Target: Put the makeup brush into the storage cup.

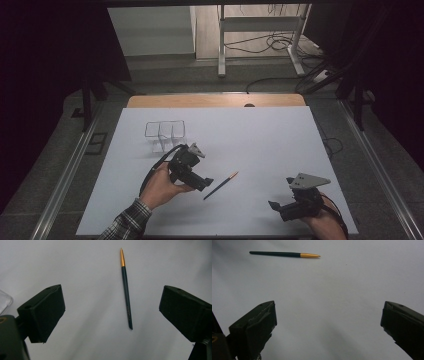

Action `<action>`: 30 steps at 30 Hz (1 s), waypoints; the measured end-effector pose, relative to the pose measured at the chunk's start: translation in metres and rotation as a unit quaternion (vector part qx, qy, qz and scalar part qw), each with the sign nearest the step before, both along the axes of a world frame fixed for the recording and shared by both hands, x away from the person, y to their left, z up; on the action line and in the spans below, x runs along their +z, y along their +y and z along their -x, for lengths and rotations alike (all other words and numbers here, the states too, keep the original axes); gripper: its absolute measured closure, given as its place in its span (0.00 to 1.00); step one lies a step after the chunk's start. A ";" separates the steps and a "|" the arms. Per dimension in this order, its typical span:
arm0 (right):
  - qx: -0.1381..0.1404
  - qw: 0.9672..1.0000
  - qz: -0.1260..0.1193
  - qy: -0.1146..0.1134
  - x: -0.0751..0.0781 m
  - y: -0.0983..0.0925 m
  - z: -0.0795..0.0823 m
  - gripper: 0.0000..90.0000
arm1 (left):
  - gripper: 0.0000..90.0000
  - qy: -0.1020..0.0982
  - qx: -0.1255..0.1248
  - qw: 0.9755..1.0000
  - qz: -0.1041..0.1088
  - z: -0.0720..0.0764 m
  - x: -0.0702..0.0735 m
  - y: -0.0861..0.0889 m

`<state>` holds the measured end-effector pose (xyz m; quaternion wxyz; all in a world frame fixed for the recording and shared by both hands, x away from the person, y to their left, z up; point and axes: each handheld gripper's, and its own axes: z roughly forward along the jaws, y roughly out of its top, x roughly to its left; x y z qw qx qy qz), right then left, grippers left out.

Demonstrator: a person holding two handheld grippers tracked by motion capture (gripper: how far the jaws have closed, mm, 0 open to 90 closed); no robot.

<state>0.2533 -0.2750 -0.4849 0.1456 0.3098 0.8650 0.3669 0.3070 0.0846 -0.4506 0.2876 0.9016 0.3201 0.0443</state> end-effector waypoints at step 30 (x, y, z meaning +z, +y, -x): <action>0.007 1.000 0.003 0.003 -0.001 0.001 0.001 0.01 | 0.19 0.016 -0.041 0.999 -0.018 -0.025 -0.008 -0.050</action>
